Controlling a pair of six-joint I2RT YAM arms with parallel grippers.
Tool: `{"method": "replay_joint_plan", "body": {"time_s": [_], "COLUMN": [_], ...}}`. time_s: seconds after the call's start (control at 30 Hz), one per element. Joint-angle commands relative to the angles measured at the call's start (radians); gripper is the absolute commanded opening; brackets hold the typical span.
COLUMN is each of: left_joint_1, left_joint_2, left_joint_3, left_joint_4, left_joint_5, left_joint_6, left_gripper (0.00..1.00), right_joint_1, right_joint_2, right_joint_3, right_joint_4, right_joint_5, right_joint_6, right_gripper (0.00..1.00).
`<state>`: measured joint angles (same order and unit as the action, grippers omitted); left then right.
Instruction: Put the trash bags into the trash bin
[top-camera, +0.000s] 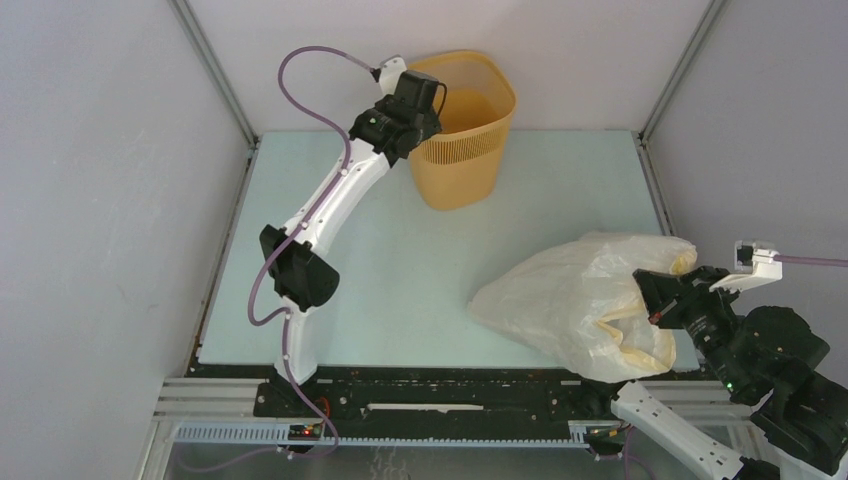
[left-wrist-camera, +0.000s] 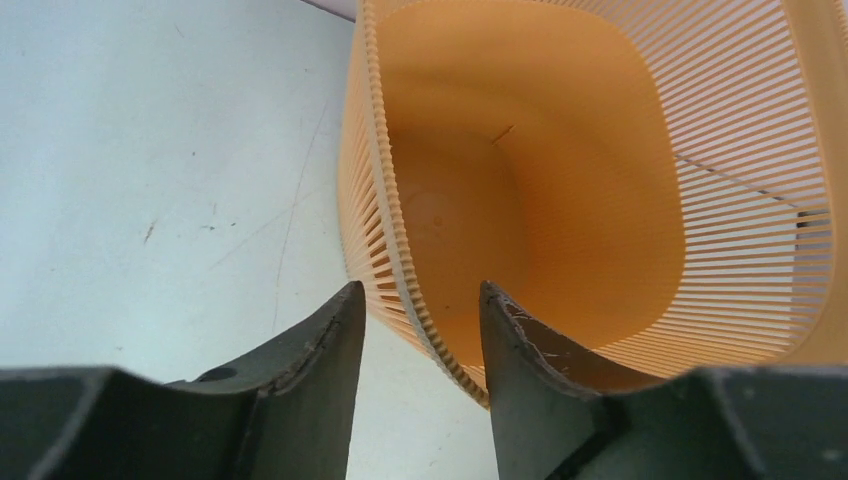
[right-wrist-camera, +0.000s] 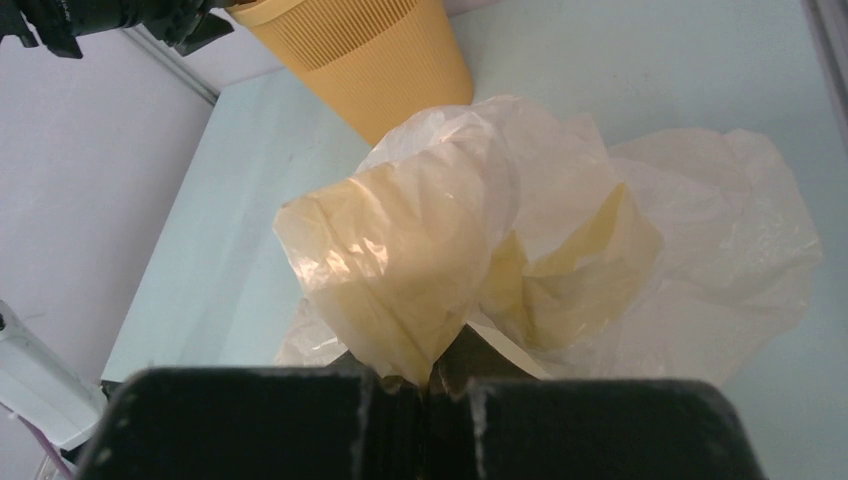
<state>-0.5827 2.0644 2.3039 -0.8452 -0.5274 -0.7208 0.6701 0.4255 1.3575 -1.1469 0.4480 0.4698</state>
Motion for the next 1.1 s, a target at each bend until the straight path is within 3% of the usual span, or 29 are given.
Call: {"method": "replay_joint_plan", "body": {"time_s": [0.0,0.1,0.2,0.3,0.53,0.77,1.07], "left_joint_1": [0.000,-0.002,-0.001,-0.002,-0.002,-0.002,-0.014], "left_joint_2": [0.005,0.005,-0.018,-0.053,-0.188,-0.332,-0.623], "left_joint_3": [0.025,0.025,0.025,0.012,-0.104,-0.260,-0.639], "left_joint_4": [-0.011,-0.014,-0.011,-0.009,-0.022,-0.053,0.021], "left_joint_5": [-0.031,-0.020,0.005,0.024,0.102,0.230,0.351], "left_joint_6": [0.034,0.044,0.087,0.140,0.180,0.149,0.082], "left_gripper": [0.46,0.34,0.31,0.21,0.01,0.00,0.00], "right_joint_1": [0.006,0.007,0.007,0.006,0.007,0.006,0.006], "right_joint_2": [0.011,0.015,0.023,0.030,0.038,0.048,0.056], "right_joint_3": [0.033,0.038,0.051,0.056,0.061,0.055,0.020], "right_joint_4": [0.000,0.003,0.009,0.024,0.038,0.079,0.127], "right_joint_5": [0.037,0.034,0.036,0.043,0.016,-0.035,-0.132], "right_joint_6": [-0.002,-0.002,-0.013,-0.042,-0.060,-0.073,-0.034], "right_gripper": [0.00,0.00,0.00,0.00,0.00,0.00,0.00]}}
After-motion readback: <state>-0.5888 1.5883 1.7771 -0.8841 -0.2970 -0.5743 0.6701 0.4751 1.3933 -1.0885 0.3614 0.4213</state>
